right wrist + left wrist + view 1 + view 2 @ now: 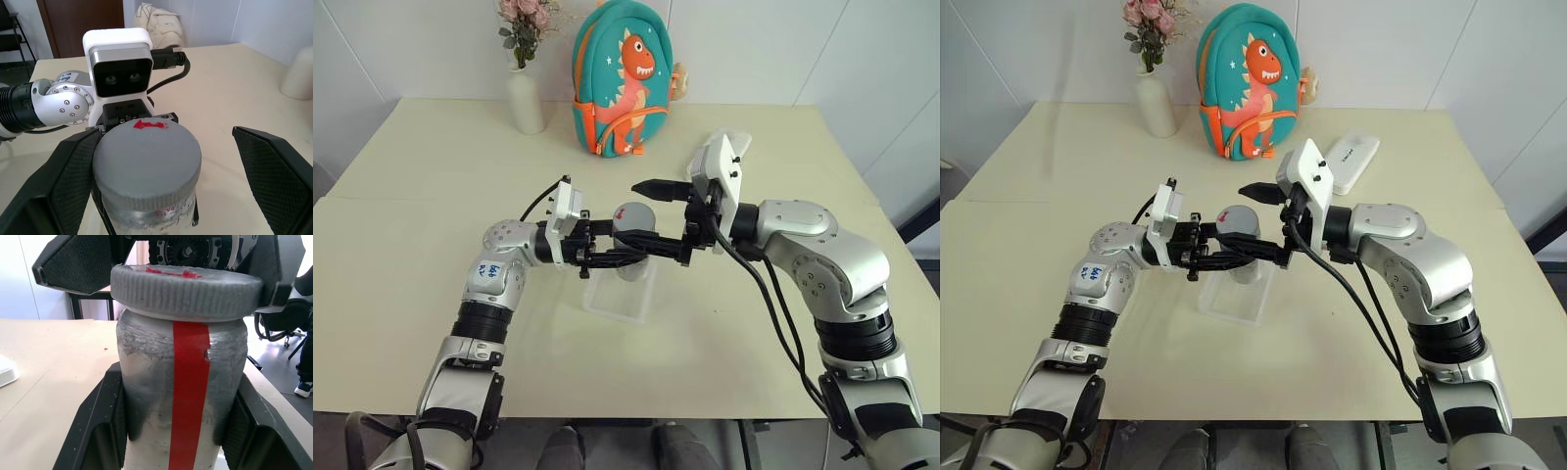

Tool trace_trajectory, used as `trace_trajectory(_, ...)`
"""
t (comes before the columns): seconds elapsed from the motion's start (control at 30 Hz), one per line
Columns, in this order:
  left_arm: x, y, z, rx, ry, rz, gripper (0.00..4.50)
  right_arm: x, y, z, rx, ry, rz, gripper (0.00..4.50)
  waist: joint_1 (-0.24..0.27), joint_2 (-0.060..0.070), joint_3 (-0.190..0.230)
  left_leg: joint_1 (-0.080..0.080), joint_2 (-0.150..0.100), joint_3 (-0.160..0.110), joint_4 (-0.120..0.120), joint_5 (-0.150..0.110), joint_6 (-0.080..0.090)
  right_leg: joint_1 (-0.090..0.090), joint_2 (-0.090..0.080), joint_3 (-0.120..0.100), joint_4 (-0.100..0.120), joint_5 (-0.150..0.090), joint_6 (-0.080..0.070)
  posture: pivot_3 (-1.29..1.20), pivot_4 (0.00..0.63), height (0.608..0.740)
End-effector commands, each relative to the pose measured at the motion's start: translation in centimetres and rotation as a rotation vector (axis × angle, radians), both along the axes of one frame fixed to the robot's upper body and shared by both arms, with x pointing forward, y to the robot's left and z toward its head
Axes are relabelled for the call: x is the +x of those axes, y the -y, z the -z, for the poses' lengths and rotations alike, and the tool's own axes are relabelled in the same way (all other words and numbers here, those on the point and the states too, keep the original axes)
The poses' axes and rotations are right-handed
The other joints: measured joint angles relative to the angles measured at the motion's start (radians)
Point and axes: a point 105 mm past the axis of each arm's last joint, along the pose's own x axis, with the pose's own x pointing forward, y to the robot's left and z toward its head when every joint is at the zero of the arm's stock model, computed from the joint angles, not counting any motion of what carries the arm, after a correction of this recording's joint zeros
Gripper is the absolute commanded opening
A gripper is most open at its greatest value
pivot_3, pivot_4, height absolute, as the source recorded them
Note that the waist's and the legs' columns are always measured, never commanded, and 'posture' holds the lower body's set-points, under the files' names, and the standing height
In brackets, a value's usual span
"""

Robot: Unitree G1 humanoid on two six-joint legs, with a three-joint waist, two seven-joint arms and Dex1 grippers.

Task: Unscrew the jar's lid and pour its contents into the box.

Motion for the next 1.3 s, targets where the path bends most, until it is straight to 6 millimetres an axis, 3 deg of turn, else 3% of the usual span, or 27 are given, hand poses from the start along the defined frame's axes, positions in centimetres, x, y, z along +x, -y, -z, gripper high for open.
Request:
trace_trajectory(0.03,-0.7,0.1,-1.0,-0.011,0.054,0.028,1.98,0.4,1.8,-1.2,0.026,0.044,0.081,4.48,0.001,0.0,0.0,0.0,0.0,0.0,0.0,0.0,0.0,0.0,0.0,0.0,0.0,0.0,0.0,0.0,0.15,0.74)
trace_trajectory(1.1,-0.4,-0.1,-1.0,-0.003,0.053,0.022,1.98,0.9,4.6,-1.3,-0.013,0.059,0.195,4.48,0.001,0.0,0.0,0.0,0.0,0.0,0.0,0.0,0.0,0.0,0.0,0.0,0.0,0.0,0.0,0.0,0.15,0.74)
trace_trajectory(1.3,-0.3,-0.1,-0.9,-0.004,0.048,0.018,1.98,-0.5,4.2,-0.4,-0.049,0.025,0.133,4.48,0.006,0.0,0.0,0.0,0.0,0.0,0.0,0.0,0.0,0.0,0.0,0.0,0.0,0.0,0.0,0.0,0.15,0.74)
